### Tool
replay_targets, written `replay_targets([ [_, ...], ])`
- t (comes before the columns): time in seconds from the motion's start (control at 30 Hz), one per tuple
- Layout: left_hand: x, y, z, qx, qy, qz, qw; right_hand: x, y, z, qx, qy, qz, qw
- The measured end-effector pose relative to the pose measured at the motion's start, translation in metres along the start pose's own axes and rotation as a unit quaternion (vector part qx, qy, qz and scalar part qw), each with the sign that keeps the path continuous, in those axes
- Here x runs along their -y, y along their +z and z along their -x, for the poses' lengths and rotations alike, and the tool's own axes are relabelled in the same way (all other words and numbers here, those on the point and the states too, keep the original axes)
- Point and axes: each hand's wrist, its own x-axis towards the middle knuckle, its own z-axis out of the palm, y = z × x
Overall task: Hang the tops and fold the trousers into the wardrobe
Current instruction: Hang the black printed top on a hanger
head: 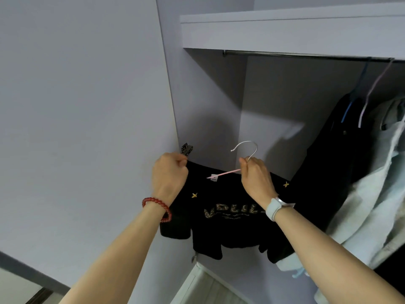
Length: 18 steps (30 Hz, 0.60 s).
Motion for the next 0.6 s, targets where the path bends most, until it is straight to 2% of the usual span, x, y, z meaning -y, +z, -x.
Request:
replay_targets([
  [0.1, 0.001, 0.008, 0.000, 0.047, 0.050, 0.008, 0.998, 0.004, -0.011, -0.007, 0.098, 0.004, -0.042, 0.994],
  [0.17, 0.007, 0.010, 0.000, 0.053, 0.060, 0.050, 0.996, 0.005, -0.016, -0.010, 0.122, 0.022, -0.058, 0.991],
  [0.27, 0.034, 0.011, -0.003, 0.079, 0.053, 0.007, 0.995, 0.001, -0.025, -0.012, 0.042, 0.038, -0.084, 0.995],
  [0.37, 0.057, 0.011, -0.001, 0.156, 0.016, 0.043, 0.987, -0.009, -0.034, -0.015, -0.015, 0.043, -0.079, 0.996],
  [0.43, 0.063, 0.012, -0.002, 0.131, 0.008, 0.048, 0.990, -0.017, -0.041, -0.014, -0.027, 0.044, -0.057, 0.997],
  [0.53, 0.060, 0.009, -0.011, 0.034, 0.013, 0.027, 0.999, -0.029, -0.049, -0.007, -0.017, 0.033, -0.023, 0.999],
  [0.6, 0.056, 0.011, -0.019, 0.047, 0.035, 0.011, 0.998, -0.034, -0.052, -0.002, -0.009, 0.037, -0.017, 0.999],
])
